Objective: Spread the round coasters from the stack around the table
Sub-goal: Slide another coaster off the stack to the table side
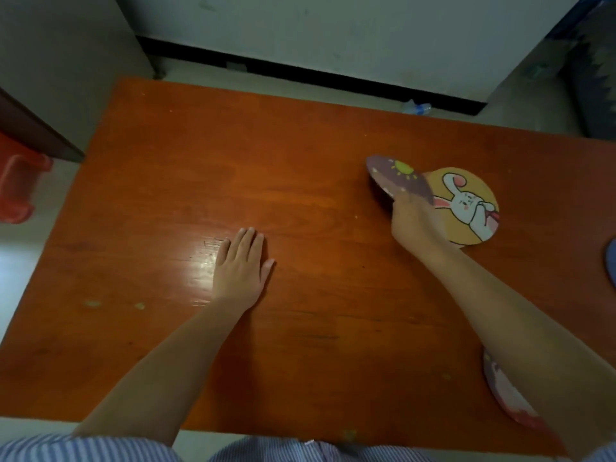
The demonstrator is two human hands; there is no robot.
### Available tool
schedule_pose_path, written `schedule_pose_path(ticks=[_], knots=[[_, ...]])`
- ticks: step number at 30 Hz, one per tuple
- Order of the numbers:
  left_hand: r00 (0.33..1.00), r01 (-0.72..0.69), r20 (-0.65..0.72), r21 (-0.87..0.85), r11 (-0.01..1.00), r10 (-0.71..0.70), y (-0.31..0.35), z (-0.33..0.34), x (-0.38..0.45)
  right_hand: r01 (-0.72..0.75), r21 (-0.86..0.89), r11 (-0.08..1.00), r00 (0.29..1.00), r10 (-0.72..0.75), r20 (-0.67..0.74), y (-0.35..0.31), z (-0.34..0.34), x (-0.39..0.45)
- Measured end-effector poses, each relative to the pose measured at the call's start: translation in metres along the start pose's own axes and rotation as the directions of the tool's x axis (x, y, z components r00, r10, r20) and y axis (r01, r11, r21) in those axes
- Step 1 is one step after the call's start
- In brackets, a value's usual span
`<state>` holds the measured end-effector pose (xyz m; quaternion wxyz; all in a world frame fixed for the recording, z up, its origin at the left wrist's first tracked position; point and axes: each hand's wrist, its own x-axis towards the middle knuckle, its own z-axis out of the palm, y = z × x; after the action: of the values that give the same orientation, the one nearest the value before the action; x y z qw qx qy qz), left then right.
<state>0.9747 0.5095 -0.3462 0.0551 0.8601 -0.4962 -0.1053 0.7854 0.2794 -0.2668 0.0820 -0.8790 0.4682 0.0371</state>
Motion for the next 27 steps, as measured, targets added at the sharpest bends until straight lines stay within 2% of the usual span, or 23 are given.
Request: schedule_pose_path(ticks=[3, 6, 7, 9, 11, 13, 14, 15, 17, 19, 20, 22, 25, 27], knots=[[1.000, -0.010, -0.014, -0.038, 0.999, 0.010, 0.004, -0.007, -0.007, 0.148, 0.064, 0.987, 0.989, -0.149, 0.017, -0.025, -0.002, -0.055], [0.997, -0.071, -0.017, -0.112, 0.991, 0.070, 0.010, -0.015, -0.028, 0.259, 0.150, 0.954, 0.951, -0.279, 0.133, -0.043, 0.001, -0.115], [0.997, -0.079, -0.033, -0.169, 0.983, 0.075, 0.013, -0.017, -0.040, 0.294, 0.165, 0.941, 0.929, -0.322, 0.184, -0.048, 0.006, -0.133], [1.000, 0.007, -0.002, -0.341, 0.940, -0.008, 0.020, -0.020, -0.067, 0.358, 0.209, 0.910, 0.867, -0.407, 0.287, -0.060, 0.017, -0.165], [0.983, 0.181, 0.116, -0.518, 0.836, -0.141, 0.027, -0.018, -0.091, 0.355, 0.315, 0.880, 0.818, -0.455, 0.351, -0.070, 0.032, -0.190], [0.901, 0.432, 0.299, -0.689, 0.582, -0.315, 0.033, -0.019, -0.107, 0.289, 0.465, 0.837, 0.811, -0.472, 0.346, -0.075, 0.044, -0.209], [0.854, 0.512, 0.375, -0.729, 0.453, -0.362, 0.035, -0.019, -0.112, 0.253, 0.531, 0.809, 0.816, -0.473, 0.332, -0.076, 0.048, -0.215], [0.831, 0.546, 0.417, -0.739, 0.394, -0.368, 0.037, -0.018, -0.117, 0.223, 0.580, 0.783, 0.831, -0.464, 0.307, -0.075, 0.050, -0.219], [0.843, 0.536, 0.415, -0.710, 0.456, -0.344, 0.040, -0.018, -0.125, 0.187, 0.593, 0.783, 0.906, -0.371, 0.204, -0.066, 0.054, -0.221], [0.847, 0.528, 0.379, -0.681, 0.508, -0.372, 0.045, -0.020, -0.128, 0.103, 0.480, 0.871, 0.975, -0.183, 0.123, -0.054, 0.056, -0.214], [0.844, 0.532, 0.370, -0.674, 0.513, -0.388, 0.048, -0.021, -0.128, 0.015, 0.413, 0.910, 0.989, -0.076, 0.130, -0.048, 0.057, -0.209], [0.840, 0.538, 0.363, -0.651, 0.535, -0.403, 0.053, -0.023, -0.126, -0.169, 0.385, 0.907, 0.973, 0.091, 0.213, -0.042, 0.057, -0.199], [0.873, 0.487, 0.314, -0.613, 0.623, -0.374, 0.049, -0.026, -0.125, -0.378, 0.559, 0.738, 0.915, 0.204, 0.349, -0.046, 0.059, -0.187], [0.890, 0.456, 0.286, -0.605, 0.652, -0.356, 0.042, -0.030, -0.123, -0.479, 0.596, 0.645, 0.873, 0.276, 0.403, -0.053, 0.062, -0.182]])
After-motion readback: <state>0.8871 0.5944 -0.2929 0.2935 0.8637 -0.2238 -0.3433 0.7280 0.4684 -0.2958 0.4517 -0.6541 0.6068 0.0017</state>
